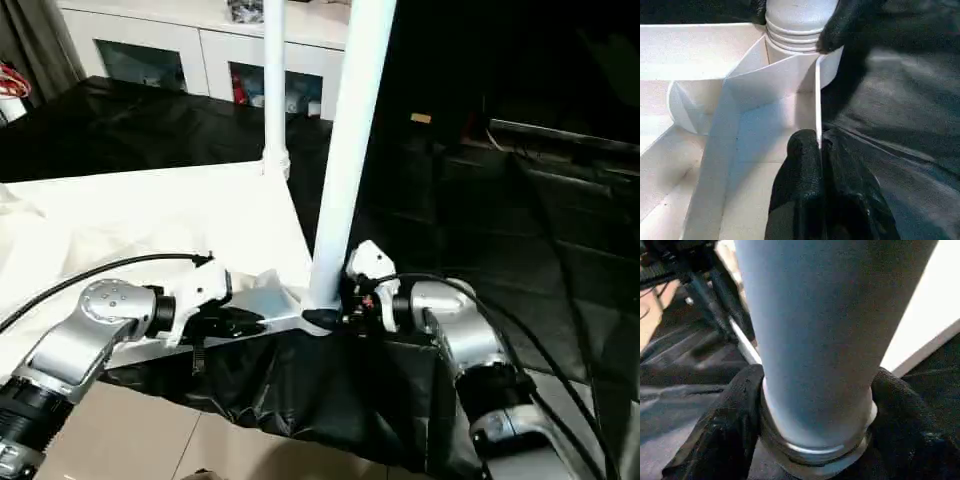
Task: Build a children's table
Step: Rotate leg to tighten
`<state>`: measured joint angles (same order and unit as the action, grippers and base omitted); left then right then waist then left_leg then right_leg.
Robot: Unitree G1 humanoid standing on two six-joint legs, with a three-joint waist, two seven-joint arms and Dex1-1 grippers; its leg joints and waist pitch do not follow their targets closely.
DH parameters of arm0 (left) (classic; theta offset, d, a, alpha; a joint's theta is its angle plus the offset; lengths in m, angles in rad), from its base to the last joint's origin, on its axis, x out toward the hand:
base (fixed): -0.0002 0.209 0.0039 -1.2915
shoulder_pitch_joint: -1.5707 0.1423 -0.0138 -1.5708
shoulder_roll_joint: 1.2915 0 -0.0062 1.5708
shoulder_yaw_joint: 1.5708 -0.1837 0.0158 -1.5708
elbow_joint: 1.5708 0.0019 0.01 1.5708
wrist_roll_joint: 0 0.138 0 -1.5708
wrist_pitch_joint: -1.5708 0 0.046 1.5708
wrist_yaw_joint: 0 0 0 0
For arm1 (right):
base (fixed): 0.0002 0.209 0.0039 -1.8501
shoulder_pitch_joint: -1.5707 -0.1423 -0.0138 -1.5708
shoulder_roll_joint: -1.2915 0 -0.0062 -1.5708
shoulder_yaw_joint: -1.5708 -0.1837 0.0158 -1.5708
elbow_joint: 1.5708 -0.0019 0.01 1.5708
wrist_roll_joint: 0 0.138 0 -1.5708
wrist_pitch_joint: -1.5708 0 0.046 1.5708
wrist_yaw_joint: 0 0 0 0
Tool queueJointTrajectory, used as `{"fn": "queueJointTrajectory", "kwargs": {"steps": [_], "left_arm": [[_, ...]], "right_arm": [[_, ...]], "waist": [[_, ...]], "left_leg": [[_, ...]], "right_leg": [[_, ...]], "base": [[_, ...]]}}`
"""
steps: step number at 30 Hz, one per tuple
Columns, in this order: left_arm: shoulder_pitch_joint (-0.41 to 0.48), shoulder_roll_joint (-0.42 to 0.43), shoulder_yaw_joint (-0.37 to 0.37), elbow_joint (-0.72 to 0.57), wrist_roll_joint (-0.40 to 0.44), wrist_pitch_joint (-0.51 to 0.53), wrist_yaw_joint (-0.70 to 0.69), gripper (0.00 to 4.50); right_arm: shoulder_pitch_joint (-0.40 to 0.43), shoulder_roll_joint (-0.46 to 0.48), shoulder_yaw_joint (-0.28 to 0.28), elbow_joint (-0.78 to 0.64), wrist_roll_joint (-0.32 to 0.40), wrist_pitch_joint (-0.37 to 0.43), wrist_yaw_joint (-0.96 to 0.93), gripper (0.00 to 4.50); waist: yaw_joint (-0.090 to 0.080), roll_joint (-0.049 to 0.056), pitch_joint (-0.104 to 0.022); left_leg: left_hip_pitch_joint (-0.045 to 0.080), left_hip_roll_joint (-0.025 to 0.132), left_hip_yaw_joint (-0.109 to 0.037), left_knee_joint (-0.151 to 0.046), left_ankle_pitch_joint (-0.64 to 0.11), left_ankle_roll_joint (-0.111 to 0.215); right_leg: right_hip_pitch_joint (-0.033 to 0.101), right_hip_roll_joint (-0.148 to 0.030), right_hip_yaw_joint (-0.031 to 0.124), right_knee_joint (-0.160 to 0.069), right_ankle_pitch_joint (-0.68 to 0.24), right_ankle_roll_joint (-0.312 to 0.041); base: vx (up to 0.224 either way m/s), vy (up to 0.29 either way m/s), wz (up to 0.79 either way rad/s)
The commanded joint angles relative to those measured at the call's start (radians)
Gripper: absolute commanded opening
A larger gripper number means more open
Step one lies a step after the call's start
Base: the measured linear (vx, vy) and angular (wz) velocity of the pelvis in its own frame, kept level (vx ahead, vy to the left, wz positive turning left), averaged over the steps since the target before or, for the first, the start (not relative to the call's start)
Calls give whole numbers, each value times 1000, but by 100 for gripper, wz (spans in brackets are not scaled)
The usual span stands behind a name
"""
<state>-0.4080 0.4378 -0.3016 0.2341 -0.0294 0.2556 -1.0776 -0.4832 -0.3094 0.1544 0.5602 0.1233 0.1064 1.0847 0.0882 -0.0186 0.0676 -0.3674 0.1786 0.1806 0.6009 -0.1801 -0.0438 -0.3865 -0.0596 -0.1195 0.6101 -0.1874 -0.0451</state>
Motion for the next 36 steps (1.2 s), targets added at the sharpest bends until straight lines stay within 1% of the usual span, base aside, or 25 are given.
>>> {"fn": "queueJointTrajectory", "kwargs": {"steps": [1, 3, 4, 6, 7, 8, 10, 11, 12, 15, 17, 18, 19, 21, 22, 23, 24, 26, 27, 28, 29, 30, 31, 32, 36], "left_arm": [[-38, -40, 7, -9, -12, -29, 39, 0], [-53, -60, 10, 13, 4, -26, 81, 0], [-69, -81, 15, 35, 14, -12, 118, 0], [-118, -148, 14, 102, 52, 13, 227, 0], [-118, -148, 14, 102, 52, 13, 227, 0], [-131, -166, 13, 119, 62, 18, 257, 0], [-159, -208, 15, 160, 77, 32, 324, 0], [-163, -215, 17, 168, 80, 33, 338, 0], [-179, -239, 13, 193, 98, 30, 378, 0], [-186, -256, 10, 205, 105, 22, 395, 0], [-187, -266, 7, 208, 106, 15, 393, 0], [-185, -267, 6, 205, 106, 12, 388, 0], [-180, -262, 1, 199, 106, 1, 374, 0], [-176, -258, -3, 196, 107, -7, 365, 0], [-169, -252, -5, 189, 102, -15, 350, 0], [-165, -248, -5, 185, 101, -17, 344, 0], [-158, -240, -5, 177, 99, -21, 334, 0], [-135, -212, -5, 151, 87, -37, 290, 0], [-118, -189, -5, 126, 72, -45, 247, 0], [-113, -183, -5, 118, 67, -46, 233, 0], [-112, -182, -5, 117, 67, -46, 232, 0], [-106, -173, -6, 107, 60, -49, 213, 0], [-99, -163, -9, 96, 53, -58, 191, 0], [-92, -154, -10, 84, 45, -62, 170, 0], [-70, -117, -17, 52, 29, -72, 106, 0]], "right_arm": [[6, 24, 8, -4, 5, 28, -34, 274], [4, 49, 4, 15, -10, 22, -92, 274], [-2, 80, -4, 43, -29, 9, -173, 274], [-37, 187, -59, 145, -59, -9, -459, 274], [-37, 187, -59, 145, -59, -9, -459, 274], [-49, 214, -79, 170, -56, -4, -530, 274], [-76, 262, -104, 214, -58, -9, -652, 274], [-80, 269, -106, 219, -61, -10, -670, 274], [-96, 295, -101, 236, -77, -21, -718, 274], [-102, 310, -82, 235, -94, -49, -722, 274], [-105, 322, -77, 236, -106, -79, -721, 274], [-106, 326, -82, 237, -103, -89, -716, 308], [-109, 327, -92, 242, -91, -103, -702, 329], [-112, 327, -100, 246, -83, -112, -693, 346], [-113, 321, -103, 243, -78, -116, -683, 353], [-112, 315, -102, 241, -75, -119, -674, 353], [-112, 304, -101, 235, -71, -123, -659, 378], [-101, 262, -92, 203, -62, -128, -591, 392], [-93, 223, -83, 180, -61, -135, -526, 399], [-90, 211, -81, 174, -62, -137, -507, 410], [-90, 209, -80, 173, -62, -137, -505, 422], [-88, 194, -79, 166, -58, -137, -478, 422], [-86, 178, -78, 157, -53, -136, -448, 422], [-84, 165, -79, 150, -45, -133, -415, 422], [-69, 107, -63, 108, -20, -122, -267, 422]], "waist": [[-3, -3, -67], [-3, -2, -67], [-4, -2, -67], [-10, 0, -63], [-11, 0, -64], [-11, -2, -68], [-13, 2, -66], [-13, 3, -67], [-10, 4, -70], [-4, 4, -74], [-2, 3, -75], [-3, -3, -76], [-2, 0, -74], [-3, 1, -72], [-4, -4, -73], [-3, -2, -73], [-4, -1, -72], [-3, 2, -73], [-4, 0, -74], [-2, -2, -76], [-1, -2, -76], [-2, -3, -74], [-2, -2, -74], [-1, 3, -73], [-1, 3, -71]], "left_leg": [[14, 68, -28, -70, -191, 43], [15, 67, -27, -70, -197, 37], [19, 67, -28, -70, -203, 30], [21, 65, -28, -72, -216, 12], [25, 65, -30, -72, -224, 1], [20, 65, -33, -72, -231, -4], [26, 65, -31, -73, -240, -3], [23, 66, -33, -75, -235, -8], [26, 68, -31, -74, -225, -7], [23, 69, -28, -72, -194, 3], [17, 68, -26, -72, -163, 19], [17, 68, -25, -72, -162, 23], [16, 67, -26, -72, -165, 25], [15, 68, -26, -73, -176, 25], [16, 69, -27, -74, -183, 24], [16, 69, -28, -74, -185, 23], [17, 69, -28, -74, -190, 22], [15, 70, -28, -73, -184, 24], [12, 69, -26, -72, -171, 34], [11, 69, -27, -71, -161, 36], [9, 69, -26, -70, -154, 42], [10, 67, -24, -69, -149, 52], [11, 67, -24, -69, -150, 52], [12, 68, -25, -69, -160, 52], [15, 71, -27, -72, -191, 45]], "right_leg": [[47, -110, 76, -91, -330, -144], [45, -111, 76, -93, -346, -138], [43, -110, 76, -95, -355, -135], [37, -110, 76, -100, -385, -132], [36, -113, 75, -101, -401, -130], [45, -117, 73, -101, -409, -121], [35, -114, 77, -103, -398, -123], [40, -115, 76, -100, -389, -123], [38, -114, 79, -96, -343, -131], [41, -115, 82, -87, -260, -148], [46, -115, 83, -78, -201, -162], [47, -116, 82, -79, -203, -163], [48, -117, 82, -79, -219, -161], [48, -118, 81, -84, -250, -153], [48, -116, 80, -85, -265, -147], [47, -118, 81, -85, -271, -146], [47, -117, 81, -87, -280, -143], [48, -118, 81, -84, -266, -144], [49, -116, 81, -81, -242, -150], [54, -118, 81, -79, -228, -151], [54, -118, 81, -77, -219, -155], [52, -116, 82, -79, -221, -158], [51, -116, 82, -80, -226, -159], [50, -116, 81, -81, -241, -160], [49, -113, 80, -85, -271, -152]], "base": [[0, 0, 0], [0, 0, 0], [0, 0, 0], [0, 0, 0], [0, 0, 0], [0, 0, 0], [0, 0, 0], [0, 0, 0], [0, 0, 0], [0, 0, 0], [0, 0, 0], [0, 0, 0], [0, 0, 0], [0, 0, 0], [0, 0, 0], [0, 0, 0], [0, 0, 0], [0, 0, 0], [0, 0, 0], [0, 0, 0], [0, 0, 0], [0, 0, 0], [0, 0, 0], [0, 0, 0], [0, 0, 0]]}}
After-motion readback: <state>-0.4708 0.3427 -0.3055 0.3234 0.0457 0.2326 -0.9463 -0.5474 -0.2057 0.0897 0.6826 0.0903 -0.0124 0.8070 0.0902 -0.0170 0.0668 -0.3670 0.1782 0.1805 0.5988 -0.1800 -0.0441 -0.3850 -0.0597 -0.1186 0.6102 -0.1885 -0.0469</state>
